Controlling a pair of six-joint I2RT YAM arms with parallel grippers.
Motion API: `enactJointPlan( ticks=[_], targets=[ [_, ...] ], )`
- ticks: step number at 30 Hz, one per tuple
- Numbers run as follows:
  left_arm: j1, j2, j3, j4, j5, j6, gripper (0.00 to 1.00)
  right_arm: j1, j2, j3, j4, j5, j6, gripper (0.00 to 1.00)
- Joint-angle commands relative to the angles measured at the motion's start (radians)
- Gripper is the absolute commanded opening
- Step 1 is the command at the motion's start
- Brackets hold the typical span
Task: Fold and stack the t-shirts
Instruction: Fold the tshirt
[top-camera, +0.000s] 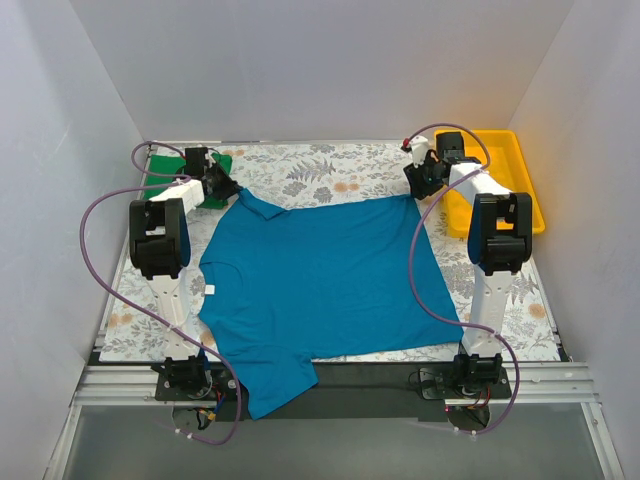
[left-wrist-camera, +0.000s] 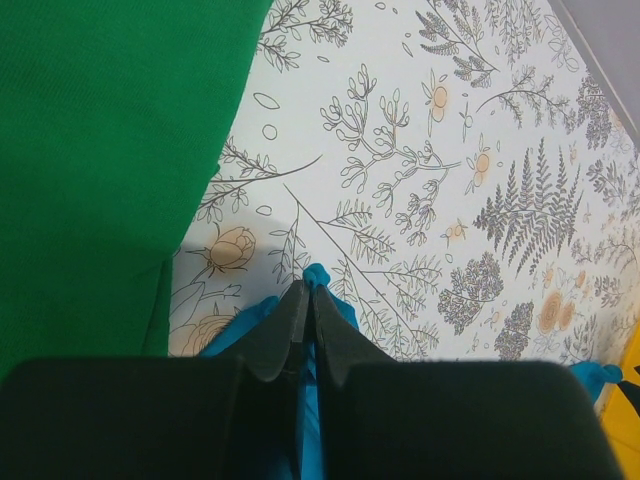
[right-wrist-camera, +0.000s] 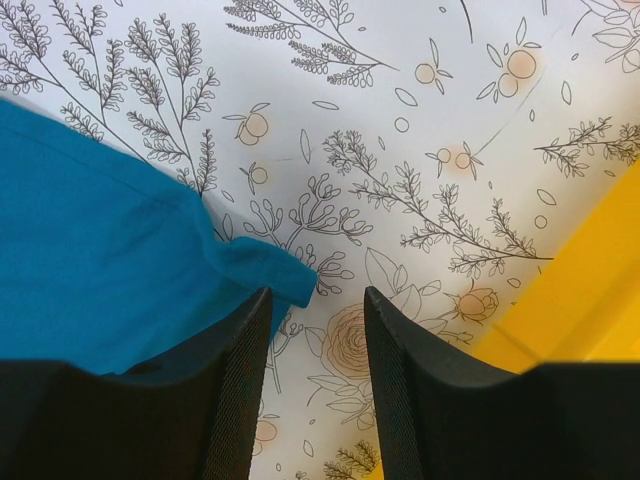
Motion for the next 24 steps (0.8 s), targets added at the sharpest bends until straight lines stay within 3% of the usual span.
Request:
enactJointPlan(
  ticks=[1,6,14,24],
  targets=[
    [0.006,-0.079,-0.004,0.011,0.008,0.016,0.00,-0.005,-0.028,0.025,0.004,-0.021,-0.002,0.49],
    [0.006,-0.082,-0.004,0.011,0.011,0.015,0.00,-0.005,-0.079,-0.047,-0.016,-0.091,-0.063,0.51],
    [0.006,-0.086,-0.012,0.011,0.010,0.016,0.00,-0.005,-0.074,-0.071,-0.034,-0.073,-0.106,0.53],
    [0.005,-0.080,-0.012,0.009,0.014,0.015,0.00,-0.005,0.039,0.073,-0.057,-0.042,-0.072,0.52]
  ],
)
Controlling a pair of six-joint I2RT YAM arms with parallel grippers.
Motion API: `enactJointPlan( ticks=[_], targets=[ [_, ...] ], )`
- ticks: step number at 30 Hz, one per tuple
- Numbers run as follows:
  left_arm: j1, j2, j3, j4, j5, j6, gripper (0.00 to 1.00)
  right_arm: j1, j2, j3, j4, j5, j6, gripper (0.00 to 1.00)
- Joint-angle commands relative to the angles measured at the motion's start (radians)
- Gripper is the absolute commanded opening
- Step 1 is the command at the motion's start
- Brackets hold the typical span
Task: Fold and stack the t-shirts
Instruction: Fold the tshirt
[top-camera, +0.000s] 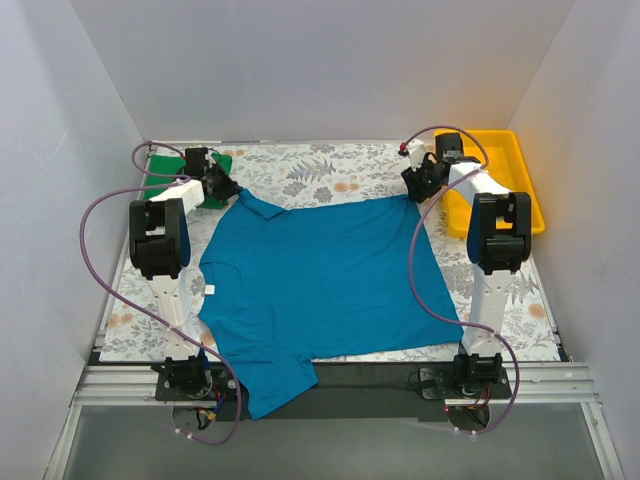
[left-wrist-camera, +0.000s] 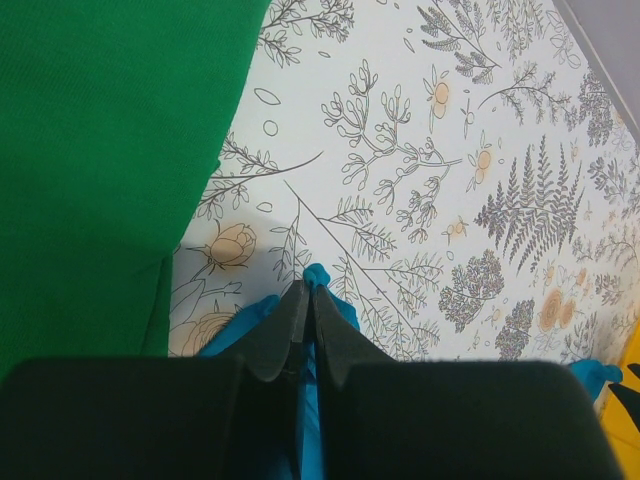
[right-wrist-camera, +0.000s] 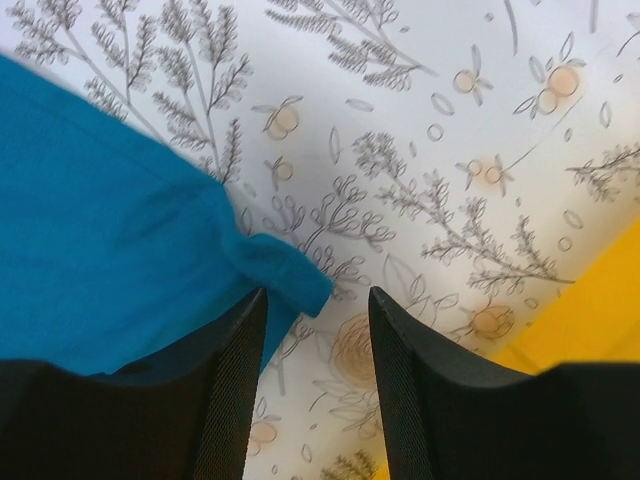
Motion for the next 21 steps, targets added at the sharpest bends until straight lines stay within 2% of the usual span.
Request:
enactJointPlan(
  ticks=[1,21],
  targets=[
    [0.006,-0.079,-0.007,0.011,0.012,0.013,0.00,-0.005,0.058,0.091,-0.015,-0.003,0.007,0.52],
    [0.006,-0.073,0.006,0.004,0.018,0.010,0.00,-0.005,0.137,0.192,-0.049,-0.052,-0.027,0.36]
  ],
)
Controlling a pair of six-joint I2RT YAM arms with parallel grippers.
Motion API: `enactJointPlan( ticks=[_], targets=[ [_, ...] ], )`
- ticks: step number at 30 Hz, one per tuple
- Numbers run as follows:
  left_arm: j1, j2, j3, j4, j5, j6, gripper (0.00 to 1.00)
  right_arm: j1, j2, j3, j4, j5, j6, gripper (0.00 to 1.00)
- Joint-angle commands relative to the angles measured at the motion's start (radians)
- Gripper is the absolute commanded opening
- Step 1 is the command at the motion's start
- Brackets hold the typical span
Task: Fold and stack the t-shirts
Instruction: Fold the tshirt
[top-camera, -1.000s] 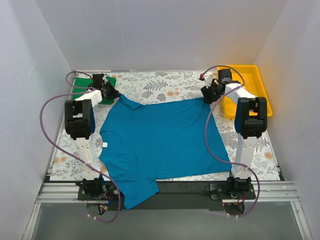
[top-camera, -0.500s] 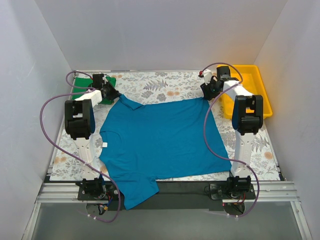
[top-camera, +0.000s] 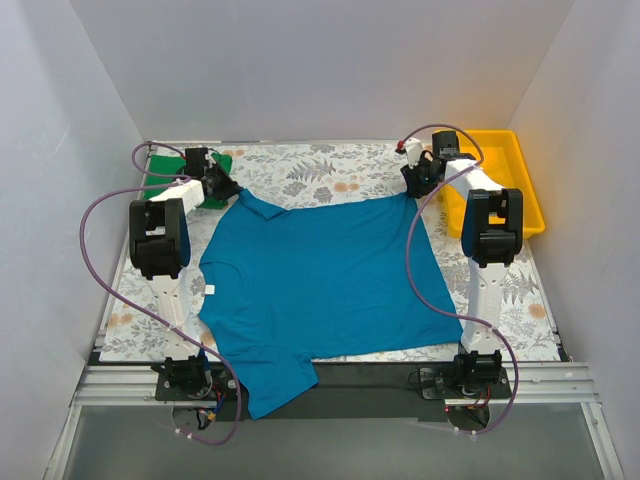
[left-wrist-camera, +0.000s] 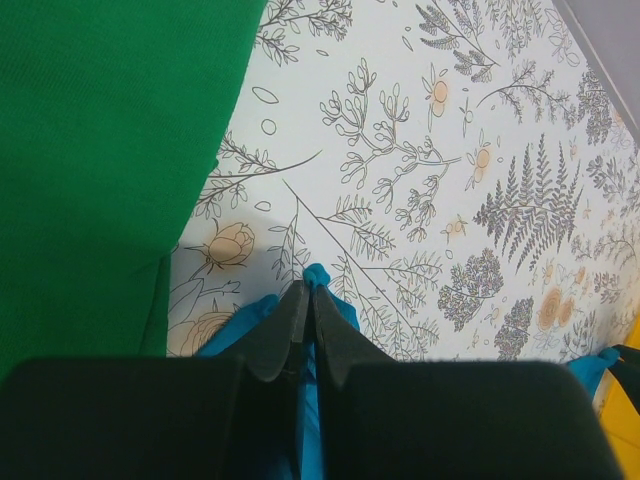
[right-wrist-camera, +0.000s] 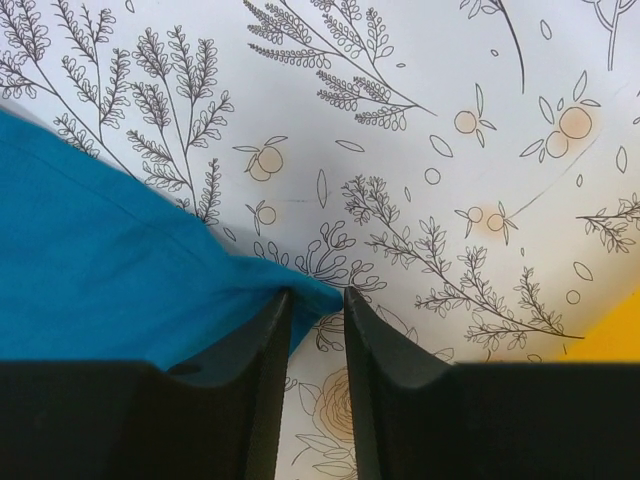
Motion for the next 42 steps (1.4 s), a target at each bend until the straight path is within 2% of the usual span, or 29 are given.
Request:
enactJointPlan(
  ticks=[1,3,4,6,11,18,30,42],
  targets=[
    [0.006,-0.075,0.006,0.005,0.016,0.011,0.00,-0.005,0.017,0.050,-0.026,-0.035,-0.029,0.33],
    [0.006,-0.075,0.009,0.003,0.016,0.011,0.00,-0.005,0.019,0.050,-0.028,-0.043,-0.041,0.28],
    [0.006,-0.073,0.011,0.005,0.014,0.011,0.00,-0.005,0.017,0.048,-0.031,-0.051,-0.046,0.16],
    [0.006,-0.073,0.012,0.000,0.016,0.011,0.00,-0.005,0.014,0.042,-0.029,-0.057,-0.054,0.02],
    [0.006,-0.078,0.020,-0.003,0.016,0.009,0.00,-0.006,-0.018,0.022,-0.025,-0.075,-0.055,0.01],
    [0.006,-0.127,0.022,-0.001,0.022,0.000,0.00,-0.029,-0.151,-0.036,0.007,-0.115,-0.011,0.01],
    [0.006,-0.289,-0.086,0.012,0.034,-0.028,0.00,-0.029,-0.381,-0.321,0.129,-0.158,0.055,0.01],
    [0.006,-0.410,-0.175,0.002,0.033,-0.045,0.00,-0.039,-0.513,-0.466,0.198,-0.156,0.066,0.01]
  ],
)
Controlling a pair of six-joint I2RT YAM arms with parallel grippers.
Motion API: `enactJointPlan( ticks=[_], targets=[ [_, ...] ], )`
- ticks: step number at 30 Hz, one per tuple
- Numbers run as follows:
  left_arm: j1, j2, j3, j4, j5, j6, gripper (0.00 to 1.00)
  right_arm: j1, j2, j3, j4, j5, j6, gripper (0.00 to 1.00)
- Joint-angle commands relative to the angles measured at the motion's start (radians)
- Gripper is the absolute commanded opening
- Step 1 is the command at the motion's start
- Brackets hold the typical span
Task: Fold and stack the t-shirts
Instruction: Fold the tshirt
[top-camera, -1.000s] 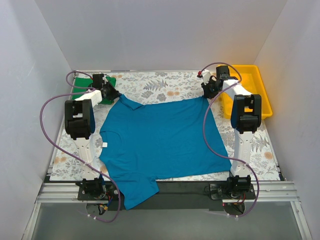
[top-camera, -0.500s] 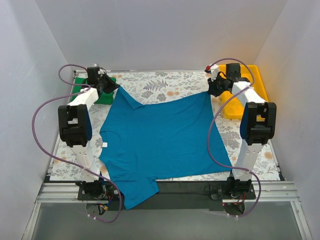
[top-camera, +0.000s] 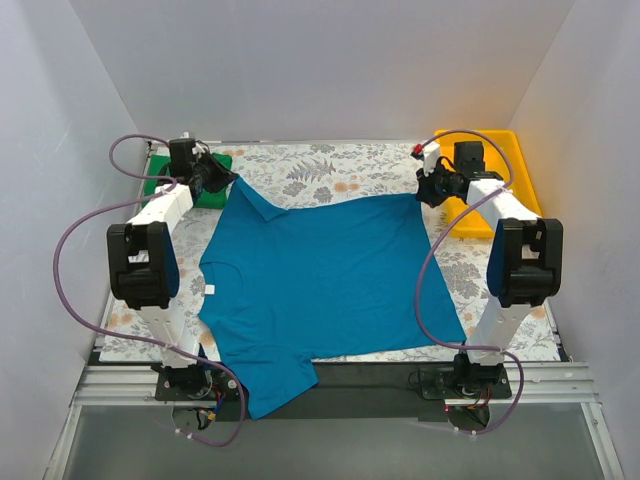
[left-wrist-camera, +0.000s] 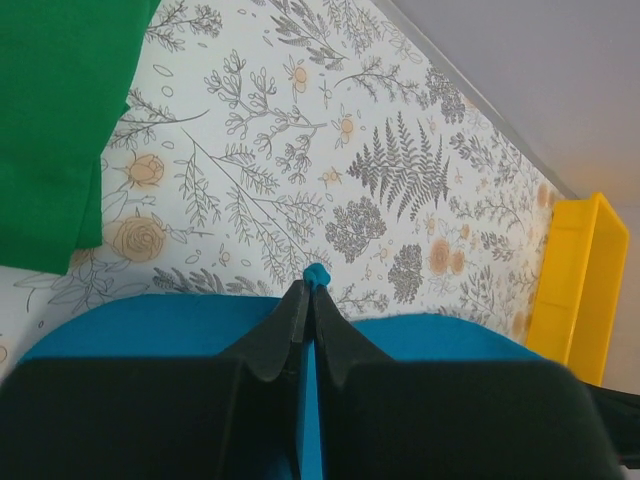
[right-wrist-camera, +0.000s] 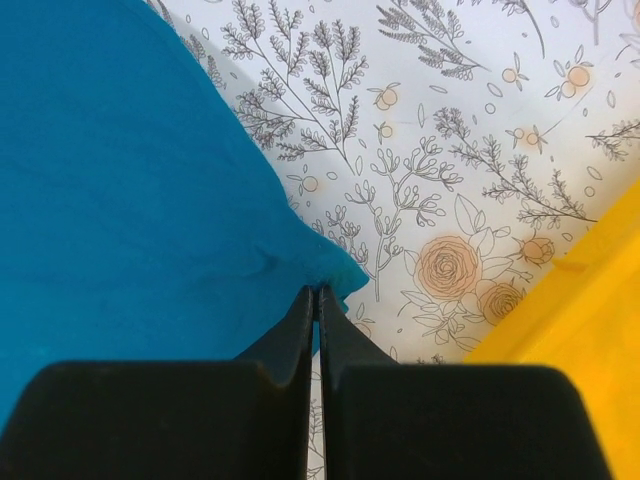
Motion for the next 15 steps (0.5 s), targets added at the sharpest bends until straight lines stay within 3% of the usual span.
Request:
enactJointPlan(
  ticks=[1,15],
  targets=[
    [0.006,-0.112,-0.025,-0.008,0.006,-0.005,0.00,-0.011,-0.073,-0.028,0.066,-0.023,0.011,0.01],
    [0.008,-0.293,-0.185,-0.019,-0.002,-0.010,0.00,-0.056,-0.138,-0.131,0.104,-0.052,0.028,0.01]
  ],
)
